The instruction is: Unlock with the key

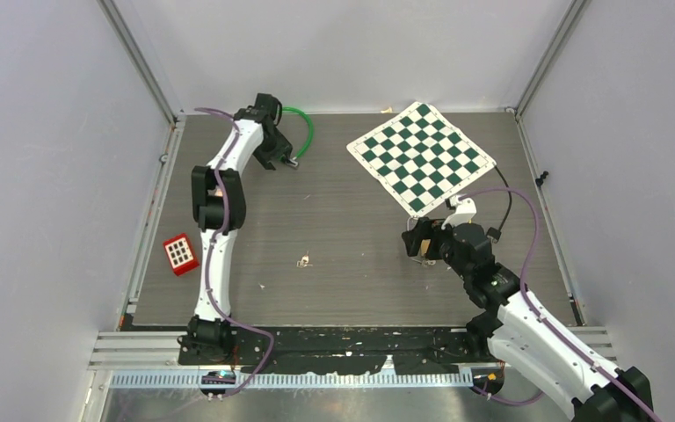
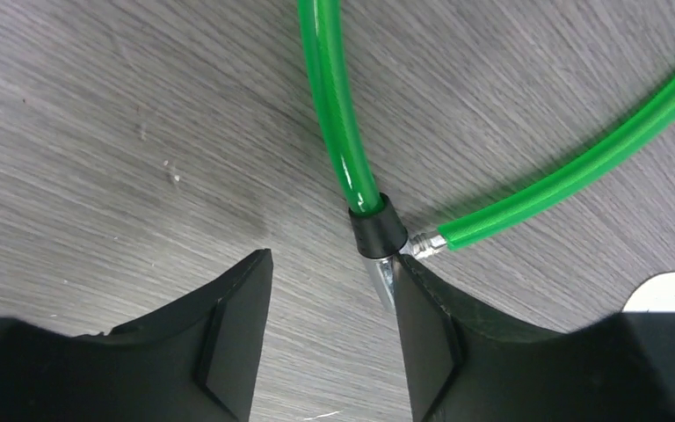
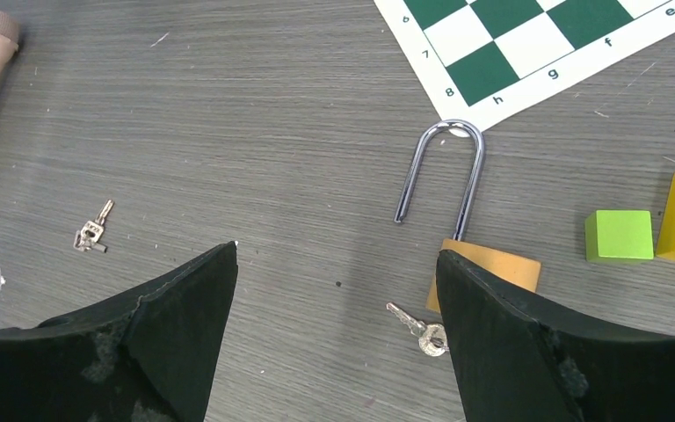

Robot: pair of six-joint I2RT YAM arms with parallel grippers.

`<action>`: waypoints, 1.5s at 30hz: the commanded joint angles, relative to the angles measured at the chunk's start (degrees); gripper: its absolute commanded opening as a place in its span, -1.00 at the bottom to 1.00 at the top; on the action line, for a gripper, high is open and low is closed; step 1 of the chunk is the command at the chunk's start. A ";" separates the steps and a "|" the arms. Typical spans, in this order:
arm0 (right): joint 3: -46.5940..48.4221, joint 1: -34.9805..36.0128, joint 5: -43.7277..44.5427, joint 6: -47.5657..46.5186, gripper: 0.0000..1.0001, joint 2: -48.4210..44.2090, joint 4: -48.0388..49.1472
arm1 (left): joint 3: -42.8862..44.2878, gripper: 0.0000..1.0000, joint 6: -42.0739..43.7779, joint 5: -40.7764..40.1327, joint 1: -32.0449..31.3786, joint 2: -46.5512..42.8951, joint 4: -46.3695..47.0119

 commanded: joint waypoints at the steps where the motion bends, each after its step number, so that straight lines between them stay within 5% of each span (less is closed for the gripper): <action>1: -0.28 0.17 0.89 -0.69 0.80 -1.31 1.64 | 1.60 0.00 -0.35 3.76 0.09 0.24 -1.89; 5: -0.56 0.21 1.71 -0.05 0.80 -2.12 1.42 | -0.19 -0.22 1.50 5.34 -0.08 -0.78 -5.31; 11: -0.83 0.22 1.63 0.42 0.80 -3.50 0.93 | -13.22 -0.25 4.52 5.51 -1.31 -8.01 -3.03; 16: -1.35 0.21 1.14 0.77 0.81 -4.85 -0.08 | -24.96 0.13 4.56 6.89 -1.26 -17.22 12.12; 21: -2.00 0.21 1.24 1.13 0.81 -6.18 -1.21 | -32.34 0.31 2.92 10.78 0.67 -20.97 32.41; 28: -1.99 0.21 1.77 1.63 0.81 -6.52 -3.00 | -25.46 0.66 2.66 13.99 2.00 -15.05 42.51; 37: -1.48 0.21 2.15 3.11 0.81 -6.06 -4.64 | -8.97 0.92 -2.59 23.03 2.28 0.18 36.33; 45: -1.48 0.17 2.55 3.77 0.82 -7.01 -5.52 | -17.22 0.92 -3.53 25.97 1.82 -3.38 35.39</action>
